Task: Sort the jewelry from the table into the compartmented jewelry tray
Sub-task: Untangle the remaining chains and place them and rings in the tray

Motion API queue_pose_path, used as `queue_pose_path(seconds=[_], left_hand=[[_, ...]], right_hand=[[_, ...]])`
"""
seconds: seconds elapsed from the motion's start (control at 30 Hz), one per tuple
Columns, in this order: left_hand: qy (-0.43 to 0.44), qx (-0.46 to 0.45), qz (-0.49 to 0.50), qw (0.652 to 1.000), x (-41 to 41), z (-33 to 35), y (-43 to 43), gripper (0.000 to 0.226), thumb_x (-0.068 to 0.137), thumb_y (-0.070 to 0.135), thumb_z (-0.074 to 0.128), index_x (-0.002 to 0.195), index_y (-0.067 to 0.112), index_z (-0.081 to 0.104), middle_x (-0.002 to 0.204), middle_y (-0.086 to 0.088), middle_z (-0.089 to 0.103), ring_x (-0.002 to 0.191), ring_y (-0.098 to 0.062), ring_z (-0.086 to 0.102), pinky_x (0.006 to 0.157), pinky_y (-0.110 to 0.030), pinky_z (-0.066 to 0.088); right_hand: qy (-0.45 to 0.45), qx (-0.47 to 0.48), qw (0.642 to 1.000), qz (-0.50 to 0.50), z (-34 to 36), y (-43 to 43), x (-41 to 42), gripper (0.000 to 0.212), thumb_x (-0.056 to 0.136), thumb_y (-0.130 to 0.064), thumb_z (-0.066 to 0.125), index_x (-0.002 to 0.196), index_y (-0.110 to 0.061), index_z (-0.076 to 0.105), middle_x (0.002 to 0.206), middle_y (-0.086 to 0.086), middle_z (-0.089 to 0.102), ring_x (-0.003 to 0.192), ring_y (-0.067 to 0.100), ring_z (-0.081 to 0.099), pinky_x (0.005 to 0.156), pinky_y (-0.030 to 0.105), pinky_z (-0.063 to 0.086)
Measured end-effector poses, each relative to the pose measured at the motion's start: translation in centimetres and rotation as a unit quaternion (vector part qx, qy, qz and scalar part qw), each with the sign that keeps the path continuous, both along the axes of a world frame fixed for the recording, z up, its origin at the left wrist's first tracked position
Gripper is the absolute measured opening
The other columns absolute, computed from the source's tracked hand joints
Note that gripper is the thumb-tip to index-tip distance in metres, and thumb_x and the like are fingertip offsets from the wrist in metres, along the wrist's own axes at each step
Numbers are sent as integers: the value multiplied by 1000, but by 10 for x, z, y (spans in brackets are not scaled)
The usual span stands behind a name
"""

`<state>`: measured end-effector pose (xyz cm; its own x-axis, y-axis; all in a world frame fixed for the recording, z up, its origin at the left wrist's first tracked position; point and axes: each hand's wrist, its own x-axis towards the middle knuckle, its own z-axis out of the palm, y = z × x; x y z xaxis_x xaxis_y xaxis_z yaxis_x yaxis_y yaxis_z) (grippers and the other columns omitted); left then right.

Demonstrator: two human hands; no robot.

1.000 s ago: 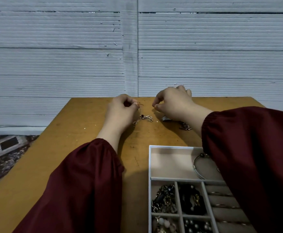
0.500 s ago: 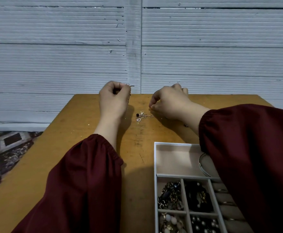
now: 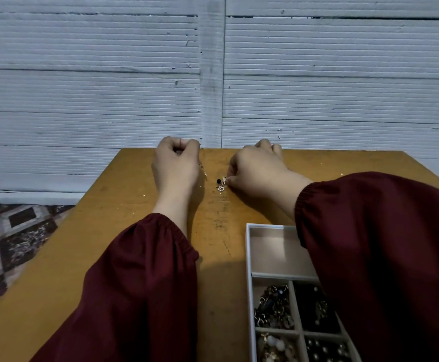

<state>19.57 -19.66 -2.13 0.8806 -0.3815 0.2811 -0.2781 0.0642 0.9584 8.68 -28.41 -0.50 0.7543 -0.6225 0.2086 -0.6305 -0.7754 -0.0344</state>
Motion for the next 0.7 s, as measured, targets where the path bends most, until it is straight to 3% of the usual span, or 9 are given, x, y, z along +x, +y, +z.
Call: queue_pose_path(seconds=[0.23,0.37,0.7], left_hand=[[13,2,-6,1000,-2,0,-2,9,68,28,54,62,24,48,58,8,50,56,-17,48,60,-34,44],[3,11,-2,1000,-4,0,-1,18,79,21,58,64,24,47,59,9,49,55,-12,46,60,-29,41],[-1,7,-28,1000,-6,-2,1,7,75,25,59,68,25,55,64,6,55,61,-19,52,61,-37,47]], right_hand=[[-2,-7,1000,6,-2,4,3,15,91,-34,50,95,-26,63,110,2,63,116,32,38,93,42,24],[-13,-3,1000,8,0,5,0,11,92,-30,44,86,-30,53,106,3,63,115,32,40,93,41,25],[-132,118,984,-18,18,-2,-9,2,85,-27,60,83,-27,60,90,-7,66,99,22,59,90,35,39]])
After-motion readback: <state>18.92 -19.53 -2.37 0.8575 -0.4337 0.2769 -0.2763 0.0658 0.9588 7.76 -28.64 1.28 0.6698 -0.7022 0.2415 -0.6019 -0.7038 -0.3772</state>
